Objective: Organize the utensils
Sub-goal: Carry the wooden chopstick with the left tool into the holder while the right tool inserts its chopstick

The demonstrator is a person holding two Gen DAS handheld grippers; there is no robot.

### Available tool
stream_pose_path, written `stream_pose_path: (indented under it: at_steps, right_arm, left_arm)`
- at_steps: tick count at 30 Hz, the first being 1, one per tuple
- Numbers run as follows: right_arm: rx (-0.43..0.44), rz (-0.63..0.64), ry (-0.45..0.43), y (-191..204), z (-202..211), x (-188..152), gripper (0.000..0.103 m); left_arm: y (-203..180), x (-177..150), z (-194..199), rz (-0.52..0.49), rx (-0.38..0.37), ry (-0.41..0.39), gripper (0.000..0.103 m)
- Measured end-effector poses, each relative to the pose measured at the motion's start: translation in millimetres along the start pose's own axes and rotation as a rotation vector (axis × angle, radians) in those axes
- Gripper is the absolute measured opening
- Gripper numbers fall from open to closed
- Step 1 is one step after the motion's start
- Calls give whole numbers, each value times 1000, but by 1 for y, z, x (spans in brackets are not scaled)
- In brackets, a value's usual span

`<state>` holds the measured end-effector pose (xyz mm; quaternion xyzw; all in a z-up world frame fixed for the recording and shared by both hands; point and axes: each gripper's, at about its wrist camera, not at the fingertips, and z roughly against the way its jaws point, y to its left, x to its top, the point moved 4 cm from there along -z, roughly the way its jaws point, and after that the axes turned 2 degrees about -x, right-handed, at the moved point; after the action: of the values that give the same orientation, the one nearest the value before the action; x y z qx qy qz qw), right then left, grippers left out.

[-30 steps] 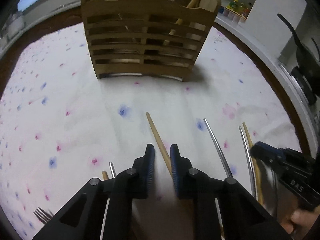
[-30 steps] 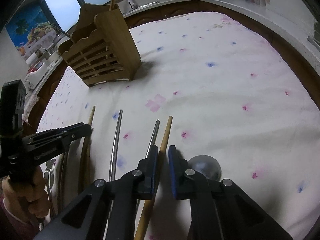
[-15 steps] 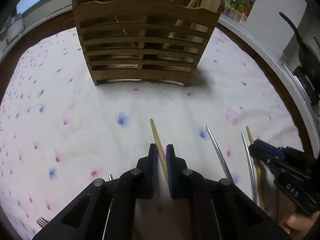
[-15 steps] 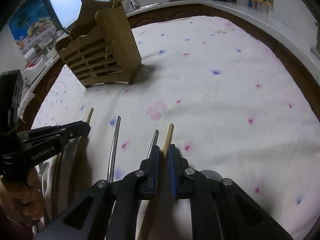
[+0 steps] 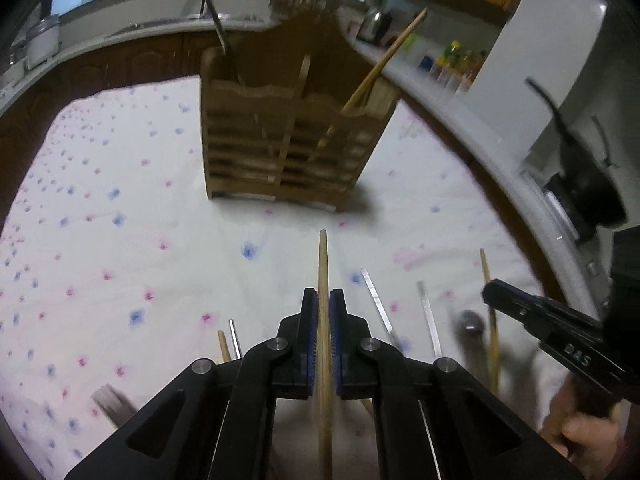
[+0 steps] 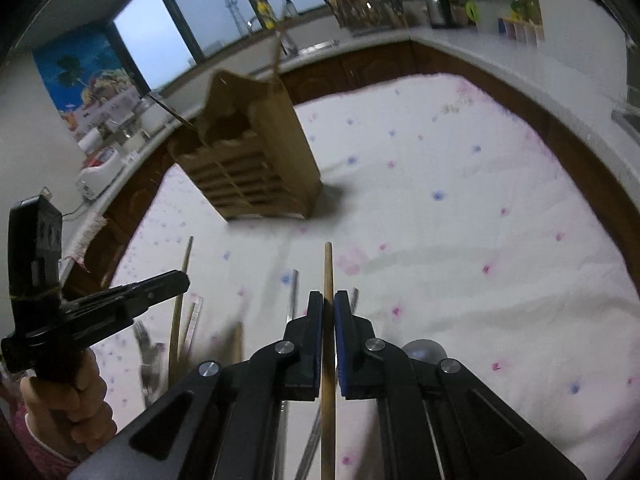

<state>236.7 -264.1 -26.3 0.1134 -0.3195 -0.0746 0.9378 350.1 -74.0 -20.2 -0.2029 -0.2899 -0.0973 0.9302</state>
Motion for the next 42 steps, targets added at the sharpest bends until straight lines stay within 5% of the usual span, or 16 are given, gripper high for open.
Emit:
stream_pose_path:
  at_steps: [9,19,42]
  right_arm:
    - [49,31,-143,26,59,14,6]
    - [62,42,-282,38,102,25,6]
    - [92,28,-349,45,109,35,6]
  left_arm:
    - [10,-22,107,45,-31,-168,4]
    - [16,-48,170,66,-35,-286,4]
    - [23,-45,200,76,-39,-409,4]
